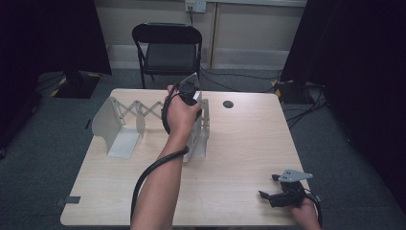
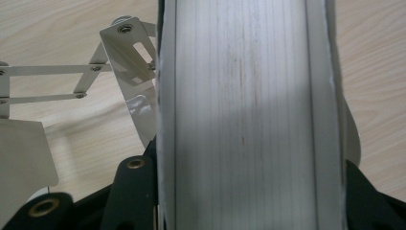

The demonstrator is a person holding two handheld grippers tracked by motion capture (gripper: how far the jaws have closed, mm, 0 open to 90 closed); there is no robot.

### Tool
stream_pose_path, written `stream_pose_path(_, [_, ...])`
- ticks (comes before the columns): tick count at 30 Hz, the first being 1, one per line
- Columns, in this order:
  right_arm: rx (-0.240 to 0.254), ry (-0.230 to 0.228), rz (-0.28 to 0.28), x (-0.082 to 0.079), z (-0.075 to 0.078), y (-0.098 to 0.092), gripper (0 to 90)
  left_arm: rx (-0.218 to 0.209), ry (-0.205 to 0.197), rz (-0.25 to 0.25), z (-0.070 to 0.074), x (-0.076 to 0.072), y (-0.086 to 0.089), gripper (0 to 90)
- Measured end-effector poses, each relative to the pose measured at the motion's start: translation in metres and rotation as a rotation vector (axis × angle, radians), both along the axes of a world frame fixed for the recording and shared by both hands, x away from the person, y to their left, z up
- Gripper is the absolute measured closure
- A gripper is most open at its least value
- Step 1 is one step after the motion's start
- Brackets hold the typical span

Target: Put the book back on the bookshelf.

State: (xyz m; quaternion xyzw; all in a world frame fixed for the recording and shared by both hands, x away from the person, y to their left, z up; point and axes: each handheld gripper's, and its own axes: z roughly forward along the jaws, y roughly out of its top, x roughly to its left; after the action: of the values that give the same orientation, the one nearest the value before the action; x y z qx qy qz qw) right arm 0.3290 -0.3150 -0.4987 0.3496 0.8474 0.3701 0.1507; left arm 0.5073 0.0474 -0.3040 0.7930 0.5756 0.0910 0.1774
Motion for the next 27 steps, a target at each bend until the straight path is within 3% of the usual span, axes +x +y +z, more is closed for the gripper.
stream_pose_path(14, [-0.001,0.000,0.002,0.000,0.000,0.000,13.2,0.003,0.005,0.024,0.000,0.004,-0.009,52.5])
stream_pose_path(27, [0.000,0.001,0.002,0.000,0.000,0.000,13.0,0.017,0.013,0.085,-0.003,0.008,-0.011,52.5])
